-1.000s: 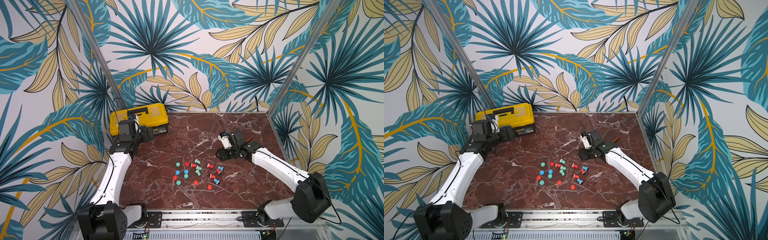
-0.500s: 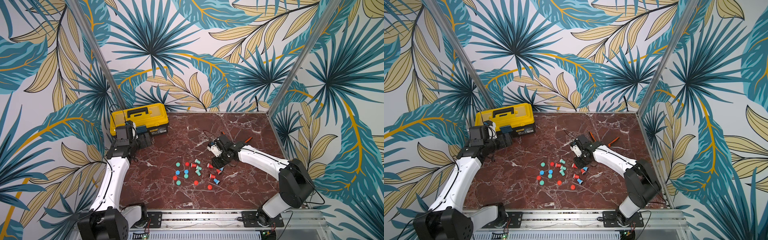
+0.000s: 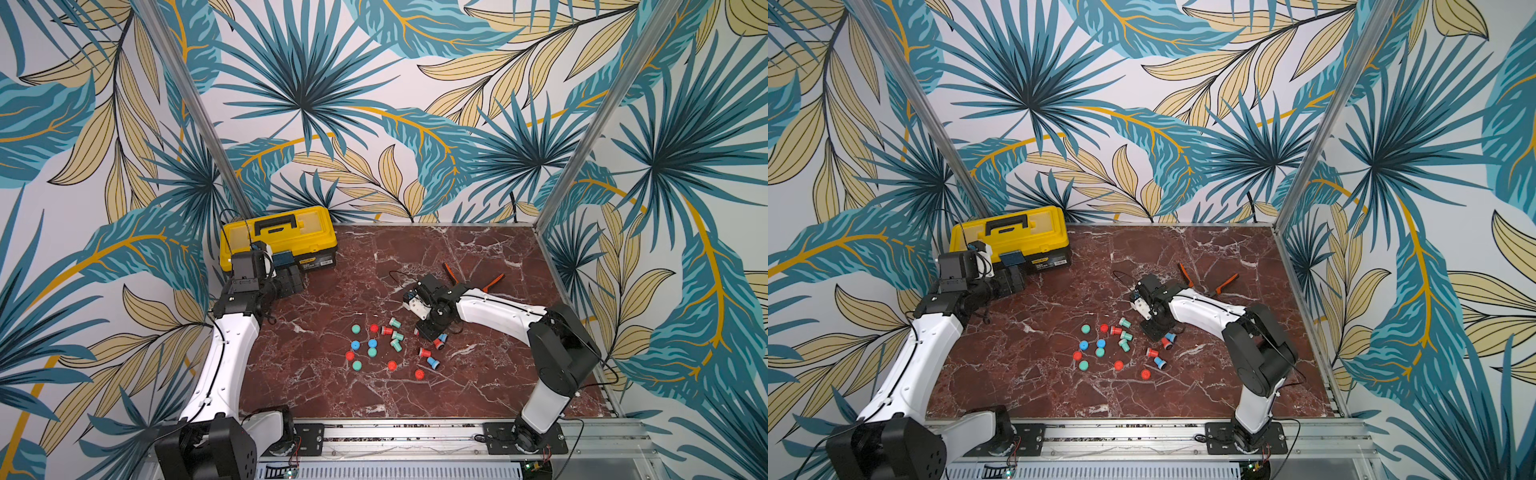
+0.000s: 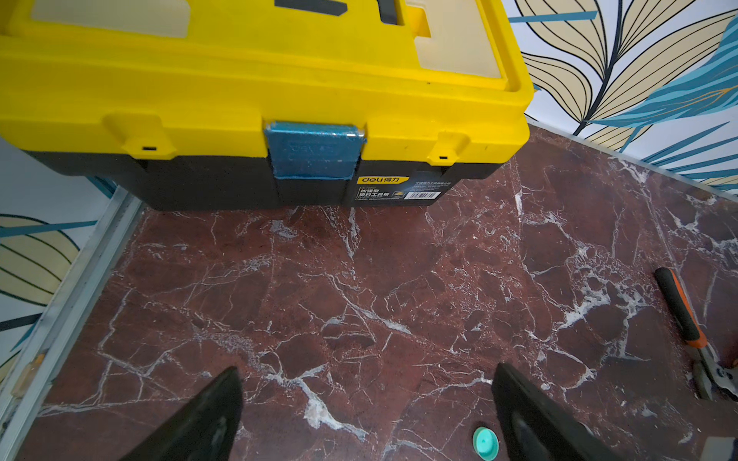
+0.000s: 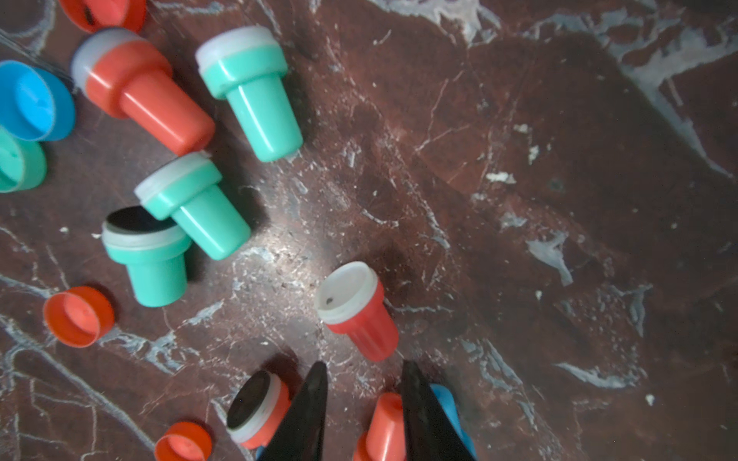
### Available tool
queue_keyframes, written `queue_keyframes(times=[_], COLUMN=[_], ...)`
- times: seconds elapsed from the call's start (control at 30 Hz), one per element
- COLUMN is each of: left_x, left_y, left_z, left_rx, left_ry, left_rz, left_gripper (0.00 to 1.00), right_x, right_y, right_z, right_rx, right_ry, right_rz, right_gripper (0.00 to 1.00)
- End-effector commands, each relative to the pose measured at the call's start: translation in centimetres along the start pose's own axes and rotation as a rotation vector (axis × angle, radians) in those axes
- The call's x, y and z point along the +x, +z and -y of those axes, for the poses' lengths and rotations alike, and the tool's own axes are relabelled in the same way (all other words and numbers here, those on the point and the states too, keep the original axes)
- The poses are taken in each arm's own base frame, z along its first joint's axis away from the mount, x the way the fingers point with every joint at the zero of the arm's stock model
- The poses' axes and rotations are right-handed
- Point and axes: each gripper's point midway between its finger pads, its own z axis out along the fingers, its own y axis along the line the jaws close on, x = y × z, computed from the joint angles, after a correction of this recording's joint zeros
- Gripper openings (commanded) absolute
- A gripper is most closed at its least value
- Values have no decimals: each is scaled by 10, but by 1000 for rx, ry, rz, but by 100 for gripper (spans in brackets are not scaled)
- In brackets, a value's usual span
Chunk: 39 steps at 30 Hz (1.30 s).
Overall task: Close the stamp cap
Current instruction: Pick up the stamp from the center of the board.
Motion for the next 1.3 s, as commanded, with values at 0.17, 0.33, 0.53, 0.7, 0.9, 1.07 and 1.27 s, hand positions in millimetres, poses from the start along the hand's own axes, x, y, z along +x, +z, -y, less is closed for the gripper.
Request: queue_keyframes(times=[0.17, 0.33, 0.53, 0.7, 0.9, 1.07, 1.27], left_x=[-2, 0, 0, 1, 2, 3, 4], left_y=[-2, -1, -1, 1, 1, 1, 2], left_z=[-1, -1, 0, 0, 1, 1, 0], left_rx=[-2, 1, 4, 9, 14, 14, 10], left_ry=[-10, -11, -15, -17, -18, -16, -18], left_rz=[6, -2, -4, -10, -14, -15, -16], left_gripper=[100, 100, 100, 100, 100, 100, 100], right_x=[-8, -9, -11, -11, -10, -10, -11], right_y=[9, 15, 17, 19, 23, 25, 24], right_z=[4, 3, 2, 3, 4, 5, 6], right_rx=[37, 28, 34, 41, 57, 64, 68], right_ry=[-35, -48, -65, -71, -76, -80, -80], right_rz=[7, -5, -9, -22, -43, -52, -48], right_gripper=[34, 34, 33, 30, 28, 28, 25])
